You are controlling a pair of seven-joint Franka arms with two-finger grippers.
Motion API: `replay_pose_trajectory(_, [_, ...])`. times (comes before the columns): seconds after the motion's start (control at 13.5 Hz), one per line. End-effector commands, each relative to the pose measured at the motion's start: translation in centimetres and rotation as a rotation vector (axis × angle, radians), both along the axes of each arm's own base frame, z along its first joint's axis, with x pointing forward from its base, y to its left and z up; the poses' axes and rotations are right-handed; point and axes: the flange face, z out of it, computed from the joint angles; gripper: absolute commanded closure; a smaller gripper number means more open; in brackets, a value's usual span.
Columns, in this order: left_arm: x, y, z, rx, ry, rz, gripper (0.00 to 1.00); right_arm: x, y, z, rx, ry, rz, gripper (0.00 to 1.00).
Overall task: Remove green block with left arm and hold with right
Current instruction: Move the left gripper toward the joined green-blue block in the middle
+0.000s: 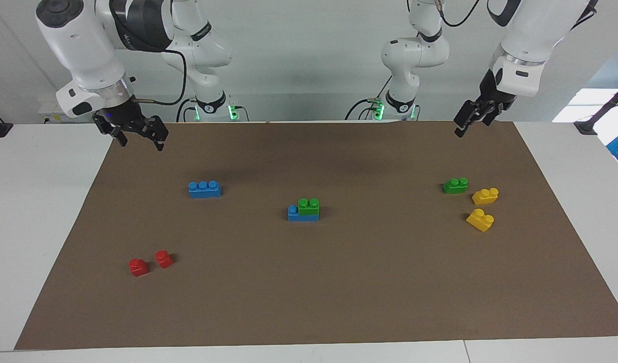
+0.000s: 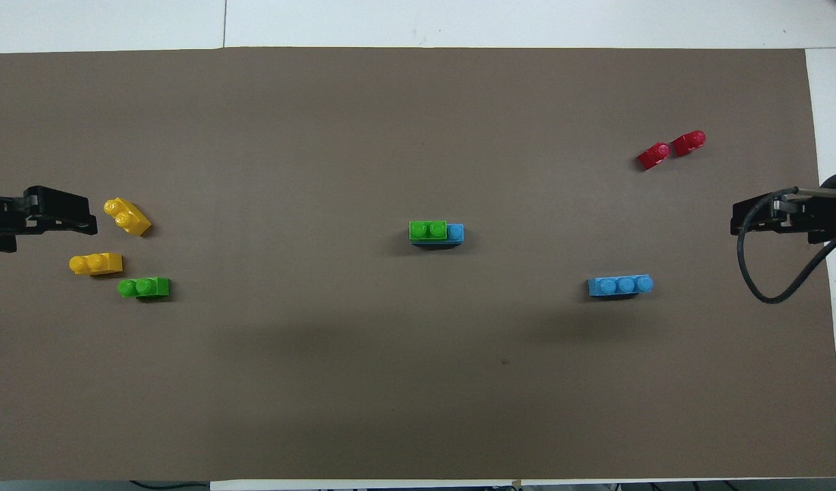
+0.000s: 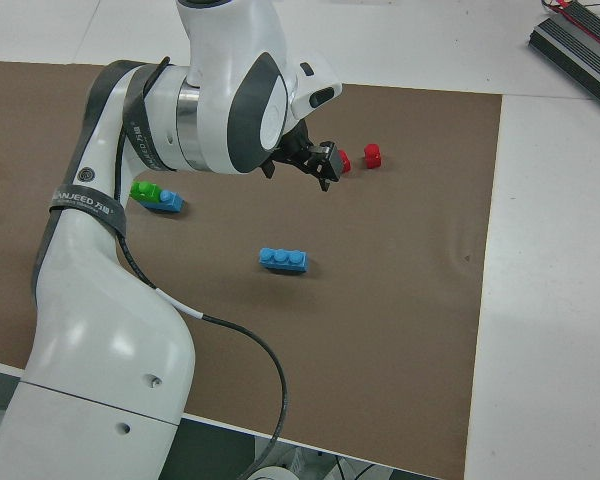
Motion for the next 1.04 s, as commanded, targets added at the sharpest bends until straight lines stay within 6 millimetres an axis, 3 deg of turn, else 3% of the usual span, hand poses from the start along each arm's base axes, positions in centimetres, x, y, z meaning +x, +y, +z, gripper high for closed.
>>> replay_pose_trajectory(0.0, [-0.9, -3.1, 0.2, -0.046, -0.038, 0.366, 0.0, -0.5, -0.3, 0.4, -0.002, 0.001, 0.004, 0.0])
replay_pose_trajectory(0.22, [-1.2, -5.6, 0.2, -0.077, -0.042, 0.666, 0.0, -0.5, -0.3, 0.4, -0.002, -0.001, 0.004, 0.0])
replay_pose_trajectory(0.37, [-1.0, -5.7, 0.3, -0.098, -0.048, 0.819, 0.0, -0.5, -0.3, 0.4, -0.002, 0.001, 0.006, 0.0])
replay_pose_trajectory(0.74, [-1.1, -6.0, 0.3, -0.106, -0.045, 0.907, 0.0, -0.5, -0.3, 0.4, -0.002, 0.001, 0.004, 0.0])
replay_pose_trajectory(0.96, [-1.9, -8.1, -0.5, -0.101, -0.028, 0.937, 0.0, -0.5, -0.2, 0.4, -0.001, -0.001, 0.006, 0.0])
